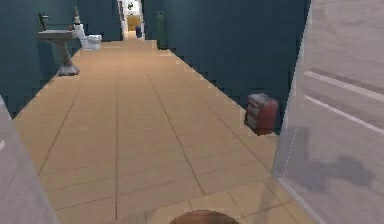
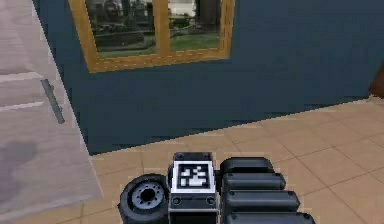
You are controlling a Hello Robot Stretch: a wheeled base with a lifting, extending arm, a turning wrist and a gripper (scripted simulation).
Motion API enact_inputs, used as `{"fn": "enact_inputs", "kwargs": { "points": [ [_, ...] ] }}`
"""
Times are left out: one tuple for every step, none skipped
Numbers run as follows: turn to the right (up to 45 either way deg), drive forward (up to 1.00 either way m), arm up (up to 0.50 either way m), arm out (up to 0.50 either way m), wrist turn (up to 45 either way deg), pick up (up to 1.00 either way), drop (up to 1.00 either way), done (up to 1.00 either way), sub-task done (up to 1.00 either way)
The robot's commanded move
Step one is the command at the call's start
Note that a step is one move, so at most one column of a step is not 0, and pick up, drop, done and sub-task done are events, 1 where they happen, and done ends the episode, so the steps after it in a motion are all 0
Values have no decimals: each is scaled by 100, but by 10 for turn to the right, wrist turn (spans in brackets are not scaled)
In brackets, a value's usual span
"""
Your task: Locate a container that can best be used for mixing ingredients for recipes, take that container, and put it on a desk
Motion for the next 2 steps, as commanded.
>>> {"fn": "enact_inputs", "kwargs": {
  "points": [
    [-30, 0, 0, 0, 0, 0, 0, 0, 0],
    [0, 15, 0, 0, 0, 0, 0, 0, 0]
  ]
}}
